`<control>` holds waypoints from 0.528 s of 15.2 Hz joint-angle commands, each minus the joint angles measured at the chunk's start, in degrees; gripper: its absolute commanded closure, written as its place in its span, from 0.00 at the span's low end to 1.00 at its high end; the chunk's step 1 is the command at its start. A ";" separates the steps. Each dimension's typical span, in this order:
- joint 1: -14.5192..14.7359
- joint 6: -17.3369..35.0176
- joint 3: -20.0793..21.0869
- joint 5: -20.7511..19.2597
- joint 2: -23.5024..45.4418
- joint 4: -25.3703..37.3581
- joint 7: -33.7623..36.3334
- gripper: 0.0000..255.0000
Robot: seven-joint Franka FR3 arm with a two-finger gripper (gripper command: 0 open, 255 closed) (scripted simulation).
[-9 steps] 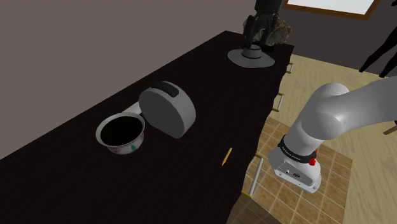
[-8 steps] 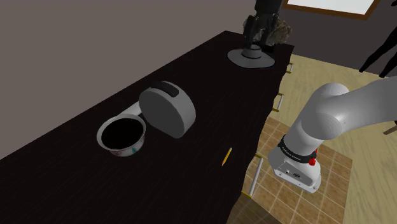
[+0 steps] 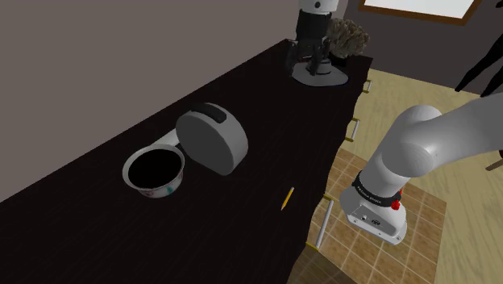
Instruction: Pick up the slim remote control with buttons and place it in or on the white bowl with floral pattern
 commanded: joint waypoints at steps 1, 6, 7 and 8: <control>0.01 2.21 2.93 1.85 1.88 -0.08 5.09 0.00; -0.47 8.26 9.89 5.08 8.48 1.15 16.78 0.00; -0.68 9.48 11.27 5.48 10.08 1.70 19.12 0.00; -0.91 10.69 12.61 5.77 11.79 2.34 21.48 0.00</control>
